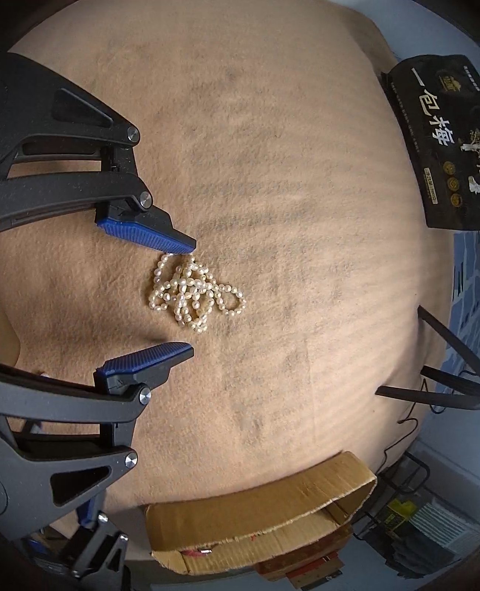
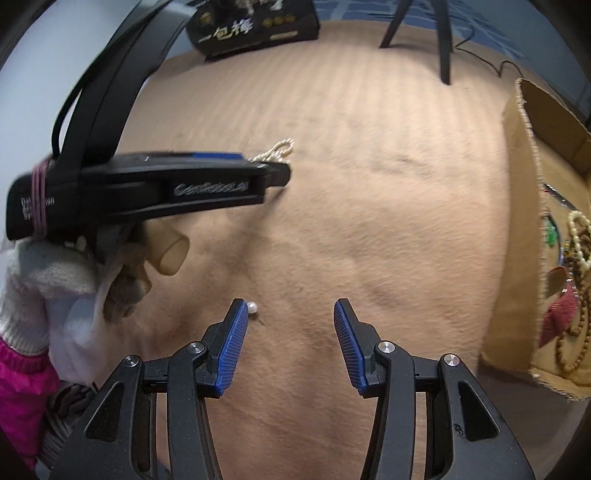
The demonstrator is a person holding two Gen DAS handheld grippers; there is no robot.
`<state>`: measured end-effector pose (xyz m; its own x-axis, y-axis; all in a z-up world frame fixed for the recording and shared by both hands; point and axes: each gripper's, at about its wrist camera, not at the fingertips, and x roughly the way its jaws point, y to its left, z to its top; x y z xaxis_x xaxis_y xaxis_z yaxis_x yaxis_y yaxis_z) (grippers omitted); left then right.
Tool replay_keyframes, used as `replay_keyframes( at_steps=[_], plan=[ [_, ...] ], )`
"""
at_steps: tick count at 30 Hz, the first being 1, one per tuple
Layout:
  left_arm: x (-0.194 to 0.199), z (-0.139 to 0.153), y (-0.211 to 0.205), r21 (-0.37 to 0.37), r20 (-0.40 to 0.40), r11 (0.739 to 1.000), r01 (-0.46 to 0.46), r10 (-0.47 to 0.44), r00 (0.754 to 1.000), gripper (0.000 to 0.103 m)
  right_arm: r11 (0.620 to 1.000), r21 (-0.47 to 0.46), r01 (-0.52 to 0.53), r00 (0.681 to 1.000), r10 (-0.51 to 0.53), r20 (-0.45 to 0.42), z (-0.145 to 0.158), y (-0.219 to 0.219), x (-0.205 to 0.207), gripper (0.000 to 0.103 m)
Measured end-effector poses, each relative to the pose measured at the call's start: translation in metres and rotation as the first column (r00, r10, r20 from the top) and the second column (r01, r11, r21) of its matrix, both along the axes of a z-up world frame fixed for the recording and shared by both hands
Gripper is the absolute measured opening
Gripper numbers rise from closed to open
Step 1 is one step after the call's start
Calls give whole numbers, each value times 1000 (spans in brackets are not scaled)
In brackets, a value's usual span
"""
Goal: Organize jewelry
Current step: 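Move the open left gripper back to the pearl strand while the right holds the earring, then close the left gripper on the pearl strand while the right holds the earring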
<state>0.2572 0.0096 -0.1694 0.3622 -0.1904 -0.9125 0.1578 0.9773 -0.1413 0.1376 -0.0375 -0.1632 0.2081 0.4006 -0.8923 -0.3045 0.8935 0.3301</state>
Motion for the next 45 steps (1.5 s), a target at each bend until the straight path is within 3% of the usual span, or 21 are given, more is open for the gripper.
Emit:
replay_keyframes(
  at_steps=[10,16,20,28,37,45],
  plan=[
    [3,-3,3,5,-3,1000,-4,4,1000,51,999,23,-34,999,35,-20,-9,24,1,46],
    [4,-6,2,16,-4,1000,3,-3,1000,51,997,-2,-72,997,72,-16,-12,45,-3,34],
    [4,-8,0,22,-1,1000,9,-9,1000,51,994,-28,-102,995,102,-6,-15,58,-9,32],
    [4,-7,5,33,7,999,-1,1,1000,33,991,-92,-95,995,97,15,-23,66,-8,7],
    [5,-4,14,33,20,999,-25,25,999,10,994,-68,-86,996,87,14,-22,52,-5,7],
    [7,13,27,-17,54,998,-64,65,996,7,998,-47,-34,999,36,37,-13,16,5,7]
  ],
)
